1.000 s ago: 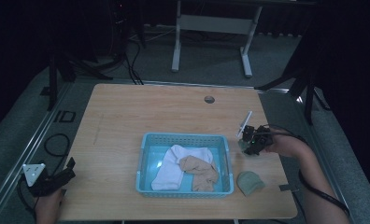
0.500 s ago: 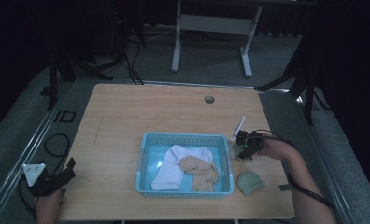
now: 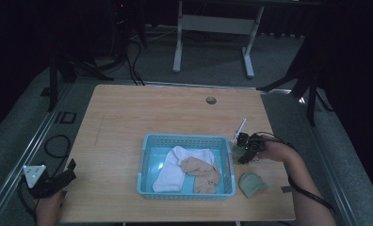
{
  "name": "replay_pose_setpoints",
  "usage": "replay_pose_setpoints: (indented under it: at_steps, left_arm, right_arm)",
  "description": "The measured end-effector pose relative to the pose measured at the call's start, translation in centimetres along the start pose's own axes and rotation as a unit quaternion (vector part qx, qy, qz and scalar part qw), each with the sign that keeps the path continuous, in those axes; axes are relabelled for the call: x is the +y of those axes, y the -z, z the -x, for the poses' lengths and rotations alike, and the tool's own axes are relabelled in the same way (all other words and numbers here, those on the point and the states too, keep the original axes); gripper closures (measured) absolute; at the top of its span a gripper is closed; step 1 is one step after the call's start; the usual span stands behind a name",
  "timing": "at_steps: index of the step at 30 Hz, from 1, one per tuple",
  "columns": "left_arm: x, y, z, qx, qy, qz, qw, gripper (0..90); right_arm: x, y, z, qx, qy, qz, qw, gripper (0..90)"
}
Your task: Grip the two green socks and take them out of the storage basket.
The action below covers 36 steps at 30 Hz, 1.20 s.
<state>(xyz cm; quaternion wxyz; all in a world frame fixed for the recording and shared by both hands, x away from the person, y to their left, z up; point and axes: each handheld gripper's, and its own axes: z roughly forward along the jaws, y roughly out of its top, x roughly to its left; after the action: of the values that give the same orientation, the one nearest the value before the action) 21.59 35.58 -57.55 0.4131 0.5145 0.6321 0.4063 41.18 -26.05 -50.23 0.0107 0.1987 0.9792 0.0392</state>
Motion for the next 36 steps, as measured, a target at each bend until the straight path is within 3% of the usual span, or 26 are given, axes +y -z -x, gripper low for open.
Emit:
replay_pose_setpoints:
  at_steps: [5,9,15,22,30,36]
  left_arm:
    - [0.0,0.0,0.0,0.001,0.000,-0.001,1.0000,0.7]
    - [0.0,0.0,0.0,0.001,0.000,-0.001,1.0000,0.7]
    - [0.0,0.0,0.0,0.001,0.000,-0.002,1.0000,0.7]
    - [0.0,0.0,0.0,0.001,0.001,-0.002,1.0000,0.7]
    - [0.0,0.0,0.0,0.001,0.002,-0.001,1.0000,0.7]
    - [0.0,0.0,0.0,0.001,0.003,-0.002,1.0000,0.7]
  right_arm:
    - [-0.8,1.7,0.0,-0.021,-0.009,0.008,0.9997,47.2]
    - [-1.0,2.2,0.1,-0.029,-0.015,0.010,0.9994,46.9]
    - [-2.6,4.1,0.0,-0.046,-0.029,0.038,0.9978,43.5]
    - [-4.6,4.7,-0.2,-0.055,-0.042,0.052,0.9963,43.4]
    - [-7.7,3.5,-1.1,-0.052,-0.075,0.093,0.9914,41.7]
    - [-10.7,1.9,-1.1,-0.049,-0.130,0.135,0.9810,35.2]
